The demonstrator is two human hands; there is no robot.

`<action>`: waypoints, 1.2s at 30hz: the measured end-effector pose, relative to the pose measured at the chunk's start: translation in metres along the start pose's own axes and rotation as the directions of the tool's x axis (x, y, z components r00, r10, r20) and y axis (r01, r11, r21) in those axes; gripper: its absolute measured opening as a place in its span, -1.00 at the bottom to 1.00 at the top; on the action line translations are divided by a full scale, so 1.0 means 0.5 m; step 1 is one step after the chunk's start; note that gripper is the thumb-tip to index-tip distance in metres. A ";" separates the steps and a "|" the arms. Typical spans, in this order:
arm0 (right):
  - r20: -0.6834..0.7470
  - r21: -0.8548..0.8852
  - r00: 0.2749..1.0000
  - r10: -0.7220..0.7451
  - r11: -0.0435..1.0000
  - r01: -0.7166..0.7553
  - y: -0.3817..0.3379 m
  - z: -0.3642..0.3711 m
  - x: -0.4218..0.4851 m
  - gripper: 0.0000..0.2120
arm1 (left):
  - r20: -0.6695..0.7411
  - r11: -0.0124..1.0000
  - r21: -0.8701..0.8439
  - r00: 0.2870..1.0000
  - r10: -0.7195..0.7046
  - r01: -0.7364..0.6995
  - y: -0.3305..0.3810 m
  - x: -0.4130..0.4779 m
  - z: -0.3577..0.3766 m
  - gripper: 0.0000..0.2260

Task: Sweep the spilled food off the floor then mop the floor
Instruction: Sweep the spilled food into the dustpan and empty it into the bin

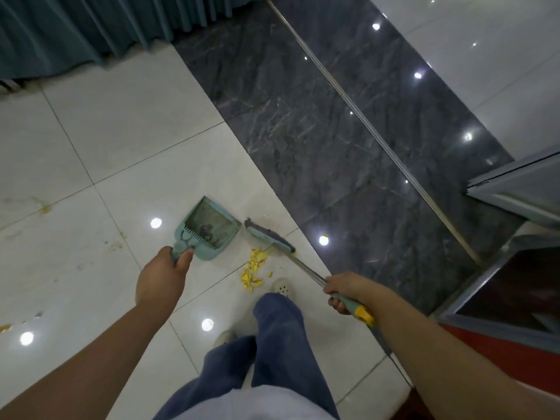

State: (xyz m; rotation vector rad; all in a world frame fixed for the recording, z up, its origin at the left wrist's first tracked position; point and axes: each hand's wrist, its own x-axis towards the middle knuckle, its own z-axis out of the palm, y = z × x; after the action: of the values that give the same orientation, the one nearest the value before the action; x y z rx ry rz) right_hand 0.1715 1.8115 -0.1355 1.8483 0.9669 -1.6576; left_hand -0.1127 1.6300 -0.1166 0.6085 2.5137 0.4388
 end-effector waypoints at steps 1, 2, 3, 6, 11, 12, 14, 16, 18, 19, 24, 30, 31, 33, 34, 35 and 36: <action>0.017 0.031 1.000 0.004 1.000 -0.005 0.017 0.006 -0.013 -0.89 | 0.000 1.000 -0.003 1.000 0.010 -0.010 -0.011 -0.009 -0.003 -0.65; 0.029 0.074 1.000 0.005 0.997 -0.007 0.034 0.011 -0.028 -0.91 | 0.000 1.000 -0.006 1.000 0.018 -0.018 -0.020 -0.018 -0.007 -0.65; 0.032 0.116 0.999 0.001 0.993 -0.005 0.050 0.014 -0.045 -0.93 | -0.001 1.000 -0.012 1.000 0.021 -0.021 -0.028 -0.026 -0.009 -0.66; 0.027 0.200 0.999 -0.038 0.979 0.032 0.107 0.017 -0.088 -0.95 | 0.005 0.999 -0.018 0.999 0.040 -0.040 -0.045 -0.051 -0.013 -0.67; -0.064 0.372 0.994 -0.093 0.921 0.111 0.184 -0.011 -0.078 -0.80 | 0.014 0.997 -0.013 0.997 0.076 -0.075 -0.052 -0.084 -0.005 -0.64; -0.085 0.425 0.992 -0.091 0.898 0.119 0.190 -0.020 -0.067 -0.78 | 0.015 0.997 -0.006 0.996 0.082 -0.082 -0.051 -0.090 -0.003 -0.64; -0.107 0.499 0.989 -0.105 0.855 0.145 0.193 -0.038 -0.047 -0.90 | 0.015 0.995 0.008 0.995 0.096 -0.096 -0.046 -0.100 -0.003 -0.64; -0.119 0.551 0.985 -0.125 0.817 0.170 0.193 -0.058 -0.023 -0.85 | 0.020 0.993 0.025 0.994 0.112 -0.112 -0.042 -0.109 -0.004 -0.65; -0.124 0.634 0.982 -0.142 0.750 0.189 0.188 -0.078 0.002 -0.77 | 0.021 0.991 0.050 0.992 0.125 -0.126 -0.042 -0.116 -0.005 -0.65; -0.133 0.664 0.979 -0.152 0.720 0.202 0.186 -0.087 0.012 -0.75 | 0.018 0.990 0.062 0.991 0.129 -0.130 -0.045 -0.119 -0.006 -0.65; -0.131 0.708 0.985 -0.116 0.684 0.174 0.194 -0.080 0.071 -0.75 | 0.014 0.988 0.092 0.992 0.125 -0.125 -0.065 -0.135 -0.018 -0.66; -0.057 0.621 0.998 -0.001 0.783 0.036 0.229 0.059 0.041 -0.82 | 0.029 0.991 0.069 0.993 0.116 -0.118 -0.124 -0.166 -0.024 -0.64; -0.030 0.609 1.000 0.000 0.793 0.019 0.233 0.089 0.024 -0.84 | 0.035 0.991 0.071 0.993 0.114 -0.116 -0.138 -0.173 -0.026 -0.64; 0.040 0.586 0.999 0.002 0.810 -0.025 0.240 0.141 -0.005 -0.83 | 0.041 0.990 0.072 0.992 0.115 -0.118 -0.165 -0.188 -0.032 -0.63; 0.079 0.591 0.997 -0.004 0.805 -0.044 0.243 0.165 -0.017 -0.82 | 0.045 0.990 0.074 0.992 0.117 -0.120 -0.177 -0.195 -0.037 -0.64; 0.113 0.603 0.994 -0.011 0.795 -0.060 0.248 0.186 -0.030 -0.80 | 0.051 0.990 0.075 0.992 0.116 -0.119 -0.189 -0.202 -0.042 -0.65; 0.146 0.616 0.989 -0.021 0.784 -0.074 0.253 0.205 -0.041 -0.78 | 0.056 0.991 0.071 0.992 0.112 -0.116 -0.199 -0.209 -0.047 -0.66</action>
State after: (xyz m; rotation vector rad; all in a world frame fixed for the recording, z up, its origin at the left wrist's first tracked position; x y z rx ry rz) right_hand 0.2009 1.6504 -0.1450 2.0683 0.3292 -2.2452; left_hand -0.0783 1.4891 -0.0966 0.7856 2.4628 0.3669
